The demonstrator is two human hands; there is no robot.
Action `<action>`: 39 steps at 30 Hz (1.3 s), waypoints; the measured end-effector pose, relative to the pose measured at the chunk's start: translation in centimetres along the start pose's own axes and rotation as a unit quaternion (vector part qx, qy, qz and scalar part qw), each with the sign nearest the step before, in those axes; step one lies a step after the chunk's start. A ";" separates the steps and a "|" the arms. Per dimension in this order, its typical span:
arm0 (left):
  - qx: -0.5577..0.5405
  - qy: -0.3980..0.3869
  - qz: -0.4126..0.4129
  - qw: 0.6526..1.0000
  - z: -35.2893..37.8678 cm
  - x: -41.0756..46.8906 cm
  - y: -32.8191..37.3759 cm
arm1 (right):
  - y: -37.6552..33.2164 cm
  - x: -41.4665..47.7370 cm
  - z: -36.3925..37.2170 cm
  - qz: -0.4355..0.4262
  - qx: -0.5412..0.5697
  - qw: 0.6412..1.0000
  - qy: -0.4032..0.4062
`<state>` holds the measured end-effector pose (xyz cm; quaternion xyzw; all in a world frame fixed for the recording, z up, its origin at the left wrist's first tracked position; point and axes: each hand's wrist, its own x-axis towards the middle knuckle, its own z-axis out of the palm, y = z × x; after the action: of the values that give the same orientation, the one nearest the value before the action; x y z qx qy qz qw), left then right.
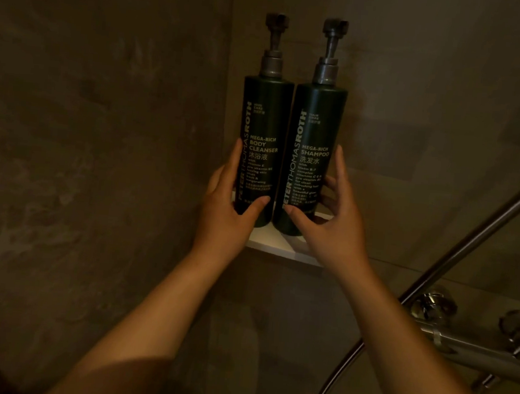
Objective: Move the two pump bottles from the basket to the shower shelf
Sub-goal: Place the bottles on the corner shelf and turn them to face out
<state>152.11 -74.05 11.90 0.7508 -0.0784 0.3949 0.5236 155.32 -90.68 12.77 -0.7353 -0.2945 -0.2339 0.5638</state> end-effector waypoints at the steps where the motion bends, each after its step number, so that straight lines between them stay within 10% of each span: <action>1: 0.000 0.000 0.000 1.000 0.1 0.2 0.0 | 0.0 0.1 0.0 -0.002 -0.004 1.000 0.000; 39: 0.007 0.043 -0.021 0.999 0.2 1.5 -1.2 | 1.3 2.7 1.9 0.020 -0.021 0.999 -0.034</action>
<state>153.85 -73.27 11.96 0.7383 -0.0379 0.4162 0.5294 158.22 -88.65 13.26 -0.7600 -0.2939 -0.2042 0.5425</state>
